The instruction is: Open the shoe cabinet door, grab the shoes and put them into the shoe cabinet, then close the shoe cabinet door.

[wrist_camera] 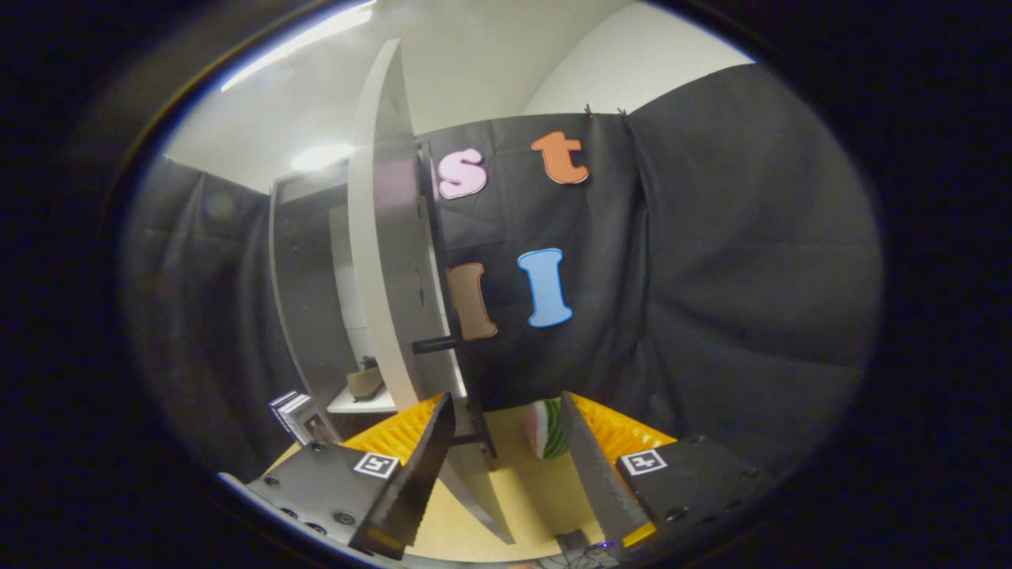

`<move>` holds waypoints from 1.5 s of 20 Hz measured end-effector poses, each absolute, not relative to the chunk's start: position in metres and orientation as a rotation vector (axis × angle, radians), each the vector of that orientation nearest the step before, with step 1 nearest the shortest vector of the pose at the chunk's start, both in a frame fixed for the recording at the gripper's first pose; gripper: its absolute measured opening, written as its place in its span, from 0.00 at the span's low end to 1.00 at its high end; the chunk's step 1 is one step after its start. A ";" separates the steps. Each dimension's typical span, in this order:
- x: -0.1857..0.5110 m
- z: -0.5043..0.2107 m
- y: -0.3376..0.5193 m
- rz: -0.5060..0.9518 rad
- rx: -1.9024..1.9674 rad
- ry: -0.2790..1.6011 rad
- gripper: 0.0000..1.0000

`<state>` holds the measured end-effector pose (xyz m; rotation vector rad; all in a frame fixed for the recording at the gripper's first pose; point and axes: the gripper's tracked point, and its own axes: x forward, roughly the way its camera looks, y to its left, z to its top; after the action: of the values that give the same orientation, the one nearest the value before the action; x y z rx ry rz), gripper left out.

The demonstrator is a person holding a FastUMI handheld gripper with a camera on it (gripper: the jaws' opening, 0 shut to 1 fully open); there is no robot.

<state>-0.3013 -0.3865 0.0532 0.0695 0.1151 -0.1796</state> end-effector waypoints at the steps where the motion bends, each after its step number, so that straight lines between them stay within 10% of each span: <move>1: -0.301 0.054 -0.384 -0.160 0.069 0.116 0.86; 30: -0.210 0.034 -0.208 0.201 0.075 0.131 0.88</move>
<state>-0.2096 -0.2078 0.0344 0.0747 0.1310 0.2011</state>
